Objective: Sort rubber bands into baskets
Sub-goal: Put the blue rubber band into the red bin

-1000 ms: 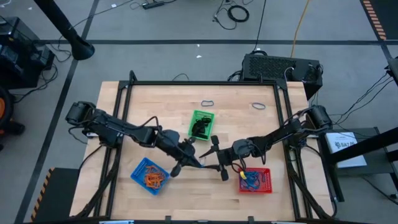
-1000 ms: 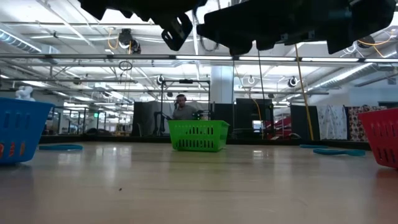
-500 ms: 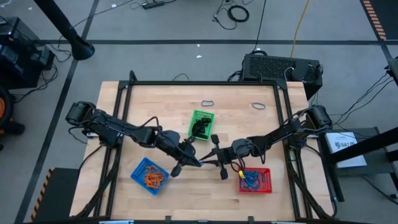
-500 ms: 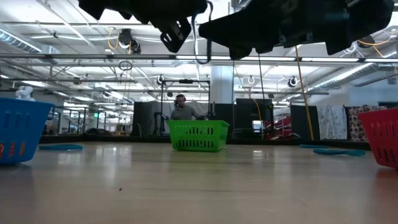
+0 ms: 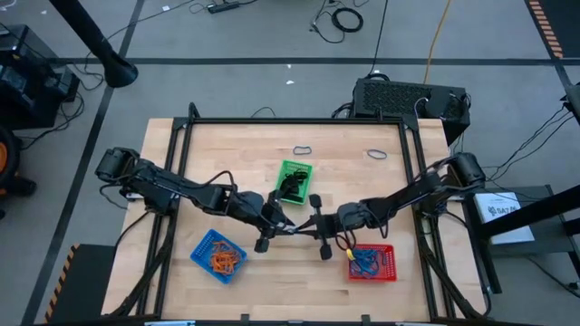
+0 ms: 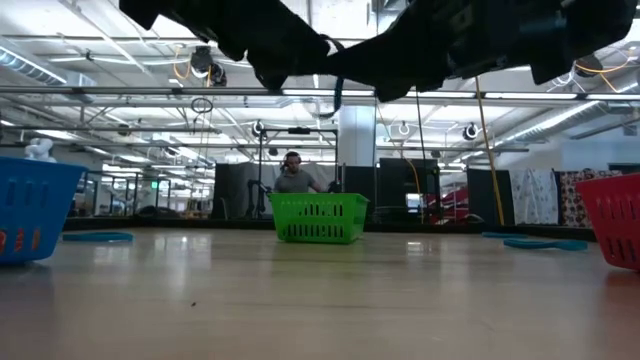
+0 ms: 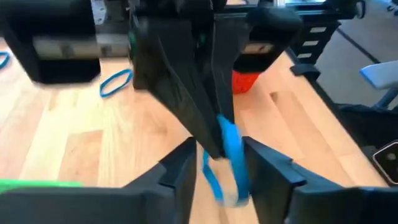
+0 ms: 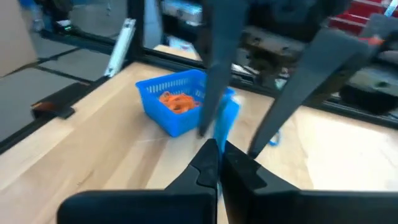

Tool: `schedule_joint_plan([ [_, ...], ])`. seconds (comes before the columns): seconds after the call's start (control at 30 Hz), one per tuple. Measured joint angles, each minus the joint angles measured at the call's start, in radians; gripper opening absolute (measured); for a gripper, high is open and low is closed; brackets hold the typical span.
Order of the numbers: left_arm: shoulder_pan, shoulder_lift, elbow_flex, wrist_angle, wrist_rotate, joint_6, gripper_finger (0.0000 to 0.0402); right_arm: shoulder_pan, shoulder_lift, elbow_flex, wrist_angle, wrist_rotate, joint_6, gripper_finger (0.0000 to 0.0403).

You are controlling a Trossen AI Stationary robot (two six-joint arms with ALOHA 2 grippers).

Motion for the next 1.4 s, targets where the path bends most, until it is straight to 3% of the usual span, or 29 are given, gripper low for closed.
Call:
schedule_joint_plan([
  [0.2,0.003,0.001,0.000,-0.115,-0.064,-0.043,0.0168,-0.001,-0.117,0.000,-0.190,0.038,0.073,0.0000],
  [0.47,0.005,0.001,0.000,-0.304,-0.122,-0.059,0.0173,0.017,-0.316,0.000,-0.618,0.030,0.269,0.0000],
  [0.7,0.005,-0.003,0.000,-0.527,-0.101,-0.159,0.0173,0.067,-0.426,0.000,-0.878,-0.159,0.600,0.0000],
  [0.87,0.005,-0.018,0.000,-0.716,-0.018,-0.242,0.0173,0.144,-0.439,0.000,-0.948,-0.335,0.886,0.0000],
  [1.03,0.004,-0.018,-0.003,-0.910,-0.093,-0.244,0.0173,0.234,-0.415,0.000,-0.984,-0.416,1.116,0.0000],
  [1.2,0.004,-0.018,-0.037,-1.069,-0.102,-0.300,0.0173,0.316,-0.377,0.001,-1.045,-0.409,1.197,0.0000],
  [1.4,0.004,-0.018,-0.054,-1.171,-0.005,-0.398,0.0173,0.345,-0.314,0.001,-1.121,-0.406,1.210,0.0000],
])
